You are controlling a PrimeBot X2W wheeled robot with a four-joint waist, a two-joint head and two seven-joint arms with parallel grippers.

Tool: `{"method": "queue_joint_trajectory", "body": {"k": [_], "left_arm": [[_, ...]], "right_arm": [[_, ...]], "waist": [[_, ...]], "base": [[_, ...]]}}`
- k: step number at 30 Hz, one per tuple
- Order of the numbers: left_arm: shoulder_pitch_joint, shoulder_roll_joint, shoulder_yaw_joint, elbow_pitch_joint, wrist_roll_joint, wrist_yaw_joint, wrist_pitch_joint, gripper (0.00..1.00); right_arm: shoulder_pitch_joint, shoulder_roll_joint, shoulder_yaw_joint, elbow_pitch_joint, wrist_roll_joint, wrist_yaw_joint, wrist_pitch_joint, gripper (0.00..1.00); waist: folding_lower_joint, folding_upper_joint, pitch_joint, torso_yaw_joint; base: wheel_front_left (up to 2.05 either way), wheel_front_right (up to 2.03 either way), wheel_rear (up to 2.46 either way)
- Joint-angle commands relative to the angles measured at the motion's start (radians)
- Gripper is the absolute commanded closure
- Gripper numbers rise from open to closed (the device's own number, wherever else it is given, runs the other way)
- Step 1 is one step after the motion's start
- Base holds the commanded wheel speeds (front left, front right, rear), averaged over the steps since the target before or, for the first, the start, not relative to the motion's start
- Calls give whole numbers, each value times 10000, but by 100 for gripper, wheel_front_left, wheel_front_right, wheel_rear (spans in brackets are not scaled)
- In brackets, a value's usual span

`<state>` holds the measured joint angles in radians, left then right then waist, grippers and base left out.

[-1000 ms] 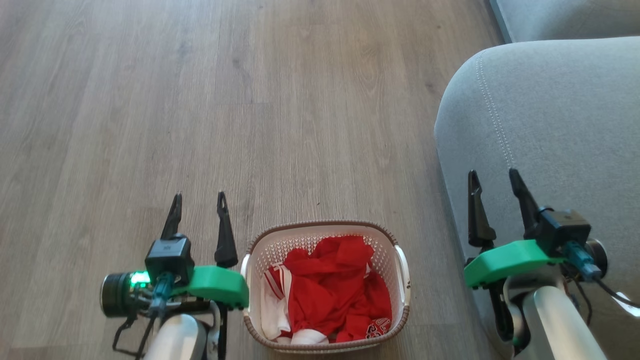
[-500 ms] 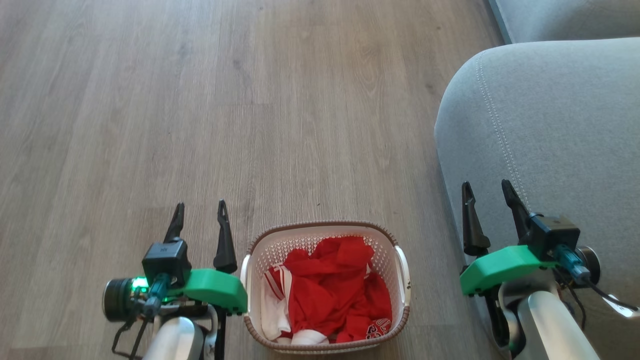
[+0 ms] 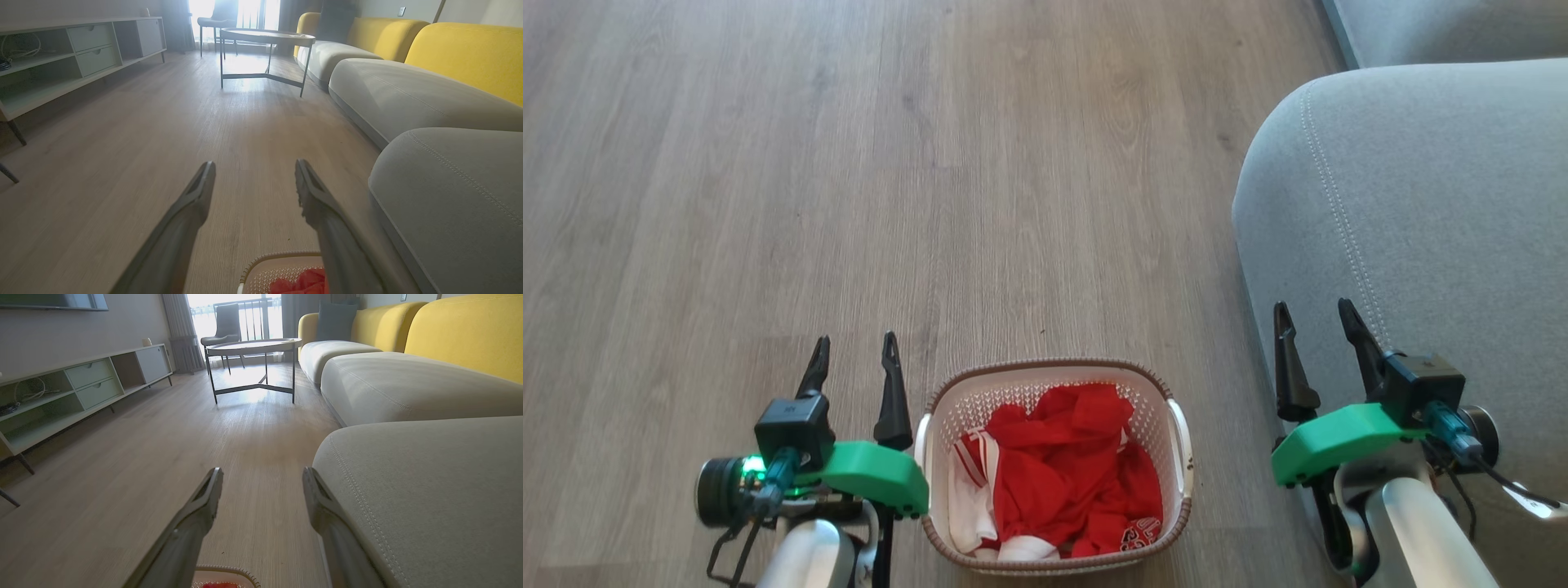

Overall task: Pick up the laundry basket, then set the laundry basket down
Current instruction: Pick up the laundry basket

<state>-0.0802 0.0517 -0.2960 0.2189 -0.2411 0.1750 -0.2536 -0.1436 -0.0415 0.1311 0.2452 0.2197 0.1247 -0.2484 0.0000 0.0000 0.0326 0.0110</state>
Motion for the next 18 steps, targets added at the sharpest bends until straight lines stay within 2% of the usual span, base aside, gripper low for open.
{"method": "queue_joint_trajectory", "body": {"k": [1,7,18], "left_arm": [[-312,-14,285,-248,-69,-15,-82,0],[-518,-14,132,65,-267,-155,-82,0],[-2058,-14,-664,2060,-690,-381,-82,0]], "right_arm": [[-421,-87,240,-265,-35,60,-134,0],[-611,-87,147,221,-240,60,-134,0],[-2122,-89,130,2422,-436,60,-134,0]], "waist": [[0,0,54,-3],[0,0,589,-2],[0,0,2801,17]], "base": [[0,0,0],[0,0,0],[0,0,0]]}}
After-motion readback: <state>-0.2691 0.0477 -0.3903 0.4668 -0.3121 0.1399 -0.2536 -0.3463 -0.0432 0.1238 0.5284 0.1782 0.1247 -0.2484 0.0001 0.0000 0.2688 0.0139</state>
